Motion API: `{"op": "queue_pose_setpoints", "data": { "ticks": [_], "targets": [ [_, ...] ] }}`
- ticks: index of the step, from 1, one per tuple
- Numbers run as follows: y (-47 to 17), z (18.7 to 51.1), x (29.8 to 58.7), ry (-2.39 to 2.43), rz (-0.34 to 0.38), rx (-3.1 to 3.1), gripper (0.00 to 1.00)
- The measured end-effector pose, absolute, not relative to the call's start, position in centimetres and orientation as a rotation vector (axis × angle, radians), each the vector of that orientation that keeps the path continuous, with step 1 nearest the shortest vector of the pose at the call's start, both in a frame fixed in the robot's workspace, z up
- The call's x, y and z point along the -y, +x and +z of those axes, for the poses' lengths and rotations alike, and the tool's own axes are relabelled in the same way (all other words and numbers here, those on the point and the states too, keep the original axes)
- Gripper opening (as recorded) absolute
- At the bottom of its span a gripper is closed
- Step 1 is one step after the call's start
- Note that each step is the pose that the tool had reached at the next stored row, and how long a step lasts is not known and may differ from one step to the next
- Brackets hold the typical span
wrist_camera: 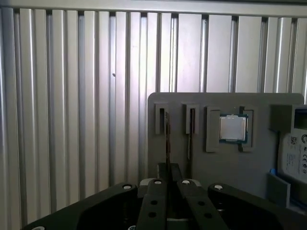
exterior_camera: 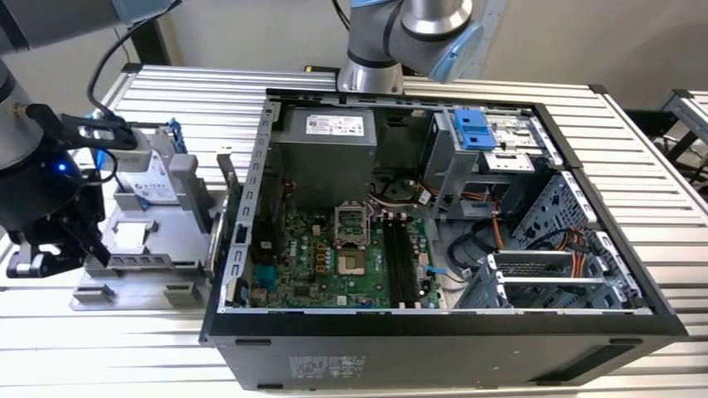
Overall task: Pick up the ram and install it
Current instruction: 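Pick up the ram and move it above insertion slot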
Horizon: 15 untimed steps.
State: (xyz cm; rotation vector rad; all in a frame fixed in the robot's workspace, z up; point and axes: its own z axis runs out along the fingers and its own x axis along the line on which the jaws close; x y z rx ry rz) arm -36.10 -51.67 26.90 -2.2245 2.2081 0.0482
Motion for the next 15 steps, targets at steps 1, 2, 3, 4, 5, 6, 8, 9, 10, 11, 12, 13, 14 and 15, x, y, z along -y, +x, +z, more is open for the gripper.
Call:
{"op": "queue_pose_setpoints", "data": {
  "ticks": [1,2,3,4,5,6,8,9,10,11,12,13,14,15],
  "targets": [
    [-36.1,27.0,51.7,-2.224,0.048,-2.208,0.00],
    [-36.1,27.2,51.7,-2.224,0.048,-2.208,0.00],
    [-36.1,27.3,51.7,-2.224,0.048,-2.208,0.00],
    [-36.1,27.4,51.7,-2.225,0.048,-2.208,0.00],
    [-36.1,27.5,51.7,-2.225,0.048,-2.208,0.00],
    [-36.1,27.7,51.7,-2.225,0.048,-2.208,0.00],
    [-36.1,27.9,51.7,-2.225,0.048,-2.208,0.00],
    [-36.1,28.1,51.7,-2.225,0.048,-2.208,0.00],
    [-36.1,28.2,51.7,-2.225,0.048,-2.208,0.00],
    [-36.1,28.4,51.7,-2.225,0.048,-2.208,0.00],
    [-36.1,28.6,51.7,-2.225,0.048,-2.208,0.00],
    [-36.1,28.7,51.7,-2.225,0.048,-2.208,0.00],
    [-36.1,28.9,51.7,-2.225,0.048,-2.208,0.00],
    [-36.1,29.1,51.7,-2.225,0.048,-2.208,0.00]
  ]
}}
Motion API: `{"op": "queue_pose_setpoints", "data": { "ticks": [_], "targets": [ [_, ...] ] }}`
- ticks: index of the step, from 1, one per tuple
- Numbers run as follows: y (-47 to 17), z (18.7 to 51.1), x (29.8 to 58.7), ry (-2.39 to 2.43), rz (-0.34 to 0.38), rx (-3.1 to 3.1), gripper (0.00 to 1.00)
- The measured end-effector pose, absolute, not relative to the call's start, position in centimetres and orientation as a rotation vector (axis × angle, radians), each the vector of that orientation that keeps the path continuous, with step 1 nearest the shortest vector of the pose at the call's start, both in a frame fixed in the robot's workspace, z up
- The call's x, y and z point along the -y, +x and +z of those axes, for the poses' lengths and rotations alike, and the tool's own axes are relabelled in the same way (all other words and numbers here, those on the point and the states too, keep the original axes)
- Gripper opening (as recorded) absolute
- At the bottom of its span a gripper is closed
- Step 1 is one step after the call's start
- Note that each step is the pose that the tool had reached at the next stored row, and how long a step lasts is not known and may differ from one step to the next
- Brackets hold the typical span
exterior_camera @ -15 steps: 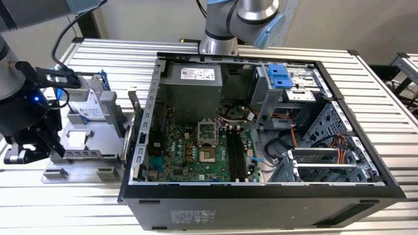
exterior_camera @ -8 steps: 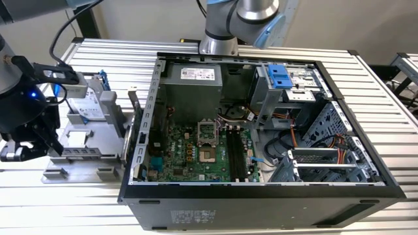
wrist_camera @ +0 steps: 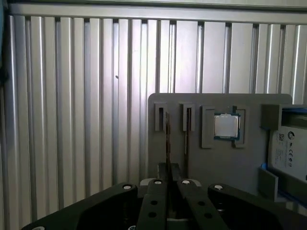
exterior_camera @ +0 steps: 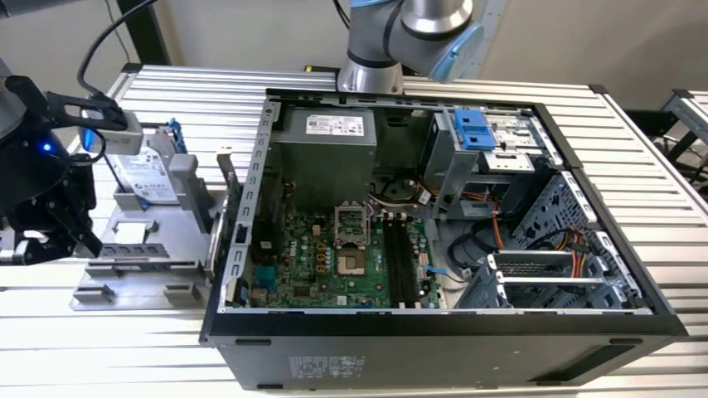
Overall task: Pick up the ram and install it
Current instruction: 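Pick up the ram and move it above insertion slot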
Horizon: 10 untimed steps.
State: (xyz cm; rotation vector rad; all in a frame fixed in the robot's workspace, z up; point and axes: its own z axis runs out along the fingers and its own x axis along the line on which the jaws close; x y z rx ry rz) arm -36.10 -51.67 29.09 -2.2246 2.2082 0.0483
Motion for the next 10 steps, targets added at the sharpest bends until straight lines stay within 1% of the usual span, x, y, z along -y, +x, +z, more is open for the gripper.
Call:
{"op": "queue_pose_setpoints", "data": {
  "ticks": [10],
  "targets": [
    [-36.1,30.8,51.7,-2.225,0.048,-2.208,0.00]
  ]
}}
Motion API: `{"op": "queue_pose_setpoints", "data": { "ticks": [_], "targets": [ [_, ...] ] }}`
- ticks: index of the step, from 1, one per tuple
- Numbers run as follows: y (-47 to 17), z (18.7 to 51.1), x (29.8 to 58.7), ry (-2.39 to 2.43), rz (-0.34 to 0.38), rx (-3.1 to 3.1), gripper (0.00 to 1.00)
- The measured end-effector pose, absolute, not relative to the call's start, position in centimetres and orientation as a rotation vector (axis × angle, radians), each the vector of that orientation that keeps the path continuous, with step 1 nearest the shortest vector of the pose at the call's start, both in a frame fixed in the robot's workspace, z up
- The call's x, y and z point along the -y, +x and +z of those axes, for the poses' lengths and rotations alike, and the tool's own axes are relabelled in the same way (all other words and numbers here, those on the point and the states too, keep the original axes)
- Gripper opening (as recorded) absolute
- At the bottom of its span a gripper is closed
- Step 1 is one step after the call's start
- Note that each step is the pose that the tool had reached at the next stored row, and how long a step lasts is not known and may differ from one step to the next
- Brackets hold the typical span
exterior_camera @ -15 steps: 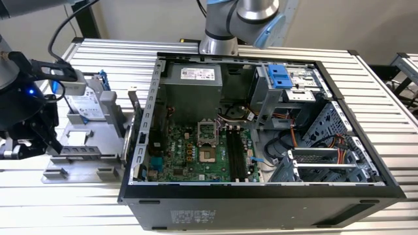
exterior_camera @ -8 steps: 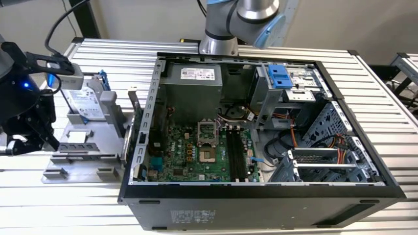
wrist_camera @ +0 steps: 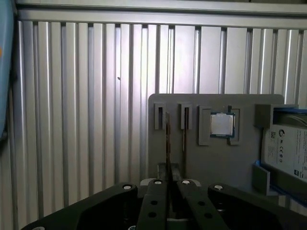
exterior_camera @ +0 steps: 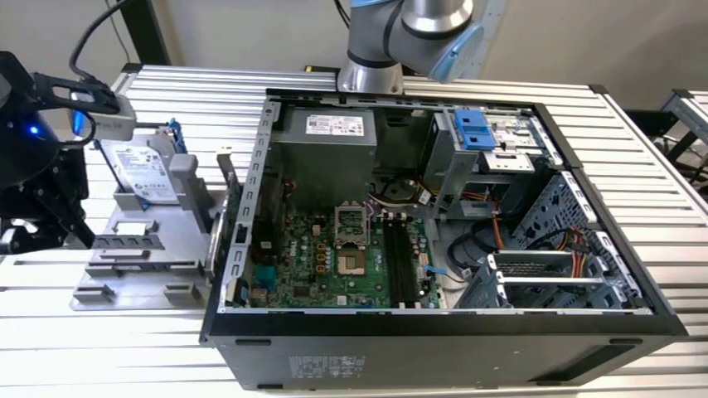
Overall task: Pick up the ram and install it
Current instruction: 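Pick up the ram and move it above insertion slot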
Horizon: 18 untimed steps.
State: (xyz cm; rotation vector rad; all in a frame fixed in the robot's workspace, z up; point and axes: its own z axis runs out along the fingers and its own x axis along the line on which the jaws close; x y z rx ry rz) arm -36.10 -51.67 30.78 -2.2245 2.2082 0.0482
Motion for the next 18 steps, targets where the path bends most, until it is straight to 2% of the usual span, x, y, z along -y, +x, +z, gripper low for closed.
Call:
{"op": "queue_pose_setpoints", "data": {
  "ticks": [18],
  "targets": [
    [-36.1,34.5,51.7,-2.225,0.048,-2.208,0.00]
  ]
}}
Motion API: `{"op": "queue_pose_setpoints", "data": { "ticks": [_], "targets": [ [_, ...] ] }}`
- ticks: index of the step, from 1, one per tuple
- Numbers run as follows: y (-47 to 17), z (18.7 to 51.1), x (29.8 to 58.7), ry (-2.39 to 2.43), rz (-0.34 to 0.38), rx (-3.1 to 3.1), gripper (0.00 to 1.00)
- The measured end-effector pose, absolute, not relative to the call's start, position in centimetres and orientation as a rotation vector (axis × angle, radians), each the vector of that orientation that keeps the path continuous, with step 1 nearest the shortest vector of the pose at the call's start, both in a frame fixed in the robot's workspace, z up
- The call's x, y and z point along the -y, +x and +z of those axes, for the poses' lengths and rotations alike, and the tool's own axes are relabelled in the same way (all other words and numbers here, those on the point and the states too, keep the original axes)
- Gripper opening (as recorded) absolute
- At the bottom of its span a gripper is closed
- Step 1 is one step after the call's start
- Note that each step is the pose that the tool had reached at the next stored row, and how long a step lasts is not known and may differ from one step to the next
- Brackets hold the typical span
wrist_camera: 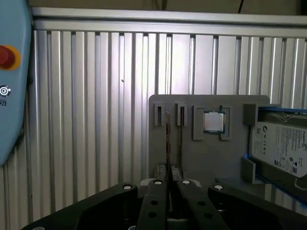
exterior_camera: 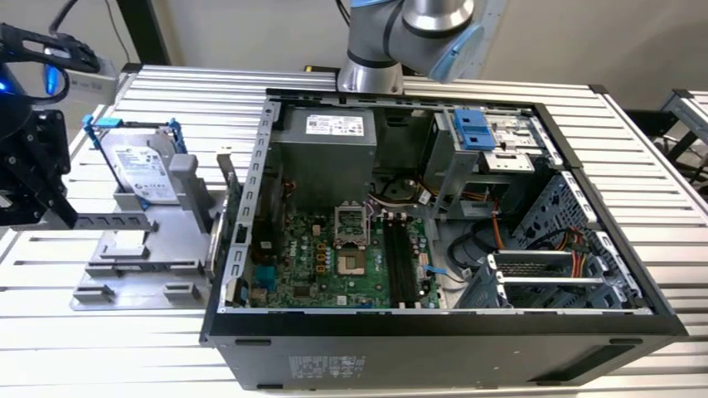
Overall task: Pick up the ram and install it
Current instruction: 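Pick up the ram and move it above insertion slot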
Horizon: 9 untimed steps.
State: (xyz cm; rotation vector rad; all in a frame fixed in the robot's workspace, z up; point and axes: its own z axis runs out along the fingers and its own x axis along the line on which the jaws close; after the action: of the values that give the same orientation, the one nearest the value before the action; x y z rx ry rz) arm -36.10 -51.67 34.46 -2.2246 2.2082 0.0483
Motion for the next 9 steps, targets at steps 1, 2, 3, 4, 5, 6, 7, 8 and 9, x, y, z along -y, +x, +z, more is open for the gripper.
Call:
{"op": "queue_pose_setpoints", "data": {
  "ticks": [1,2,3,4,5,6,7,8,9],
  "targets": [
    [-36.1,34.6,51.7,-2.225,0.048,-2.208,0.00],
    [-36.1,34.9,51.7,-2.225,0.048,-2.208,0.00],
    [-36.1,35.1,51.7,-2.225,0.048,-2.208,0.00],
    [-36.1,35.3,51.7,-2.225,0.048,-2.208,0.00],
    [-36.1,35.6,51.7,-2.225,0.048,-2.208,0.00],
    [-36.1,35.8,51.7,-2.225,0.048,-2.208,0.00],
    [-36.1,36.1,51.7,-2.225,0.048,-2.208,0.00],
    [-36.1,36.3,51.7,-2.225,0.048,-2.208,0.00],
    [-36.1,36.6,51.7,-2.224,0.048,-2.208,0.00]
  ]
}}
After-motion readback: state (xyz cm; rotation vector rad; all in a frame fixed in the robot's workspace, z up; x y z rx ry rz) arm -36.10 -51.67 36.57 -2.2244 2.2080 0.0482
